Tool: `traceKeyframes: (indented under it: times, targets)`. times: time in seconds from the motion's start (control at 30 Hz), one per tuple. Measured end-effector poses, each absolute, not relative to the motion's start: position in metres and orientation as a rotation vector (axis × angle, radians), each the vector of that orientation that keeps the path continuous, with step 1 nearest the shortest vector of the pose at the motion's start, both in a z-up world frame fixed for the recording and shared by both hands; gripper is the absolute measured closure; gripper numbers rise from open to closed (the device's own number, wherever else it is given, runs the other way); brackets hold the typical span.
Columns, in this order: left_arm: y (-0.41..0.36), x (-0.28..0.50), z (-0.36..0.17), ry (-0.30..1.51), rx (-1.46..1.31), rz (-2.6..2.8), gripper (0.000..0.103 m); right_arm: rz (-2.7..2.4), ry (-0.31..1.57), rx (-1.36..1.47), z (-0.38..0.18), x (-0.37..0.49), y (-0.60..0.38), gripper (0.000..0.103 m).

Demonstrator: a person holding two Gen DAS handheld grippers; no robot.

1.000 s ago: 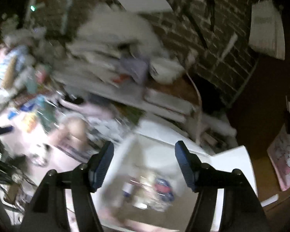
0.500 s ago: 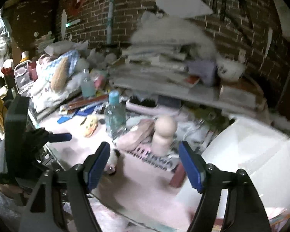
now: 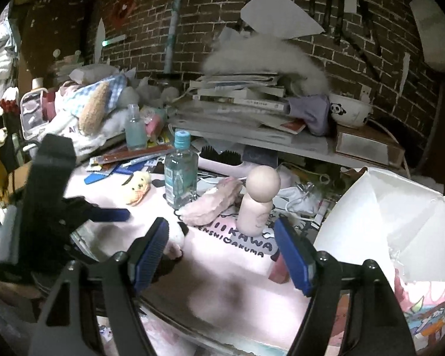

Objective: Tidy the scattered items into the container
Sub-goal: 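Reach the left gripper to the panda plush, grasp and lift it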

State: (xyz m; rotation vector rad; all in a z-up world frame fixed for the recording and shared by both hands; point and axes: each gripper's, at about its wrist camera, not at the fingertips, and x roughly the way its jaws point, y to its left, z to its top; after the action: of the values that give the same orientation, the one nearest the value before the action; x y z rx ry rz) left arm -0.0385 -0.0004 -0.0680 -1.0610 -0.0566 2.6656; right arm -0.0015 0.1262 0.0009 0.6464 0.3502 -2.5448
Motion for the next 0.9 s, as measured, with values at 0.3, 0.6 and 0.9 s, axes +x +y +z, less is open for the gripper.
traceKeyframes:
  times: [0.3,0.6,0.9]
  targets:
    - [0.010,-0.047,-0.072,-0.037,-1.052,2.700,0.053,-2.548,0.339,0.652,0.002,-0.005,0.129,0.032]
    - [0.007,-0.048,-0.071,-0.036,-1.054,2.707,0.062,-2.548,0.341,0.650,0.001,-0.005,0.129,0.032]
    - [-0.009,-0.043,-0.062,-0.063,-1.025,2.736,0.063,-2.551,0.335,0.640,0.000,-0.001,0.127,0.032]
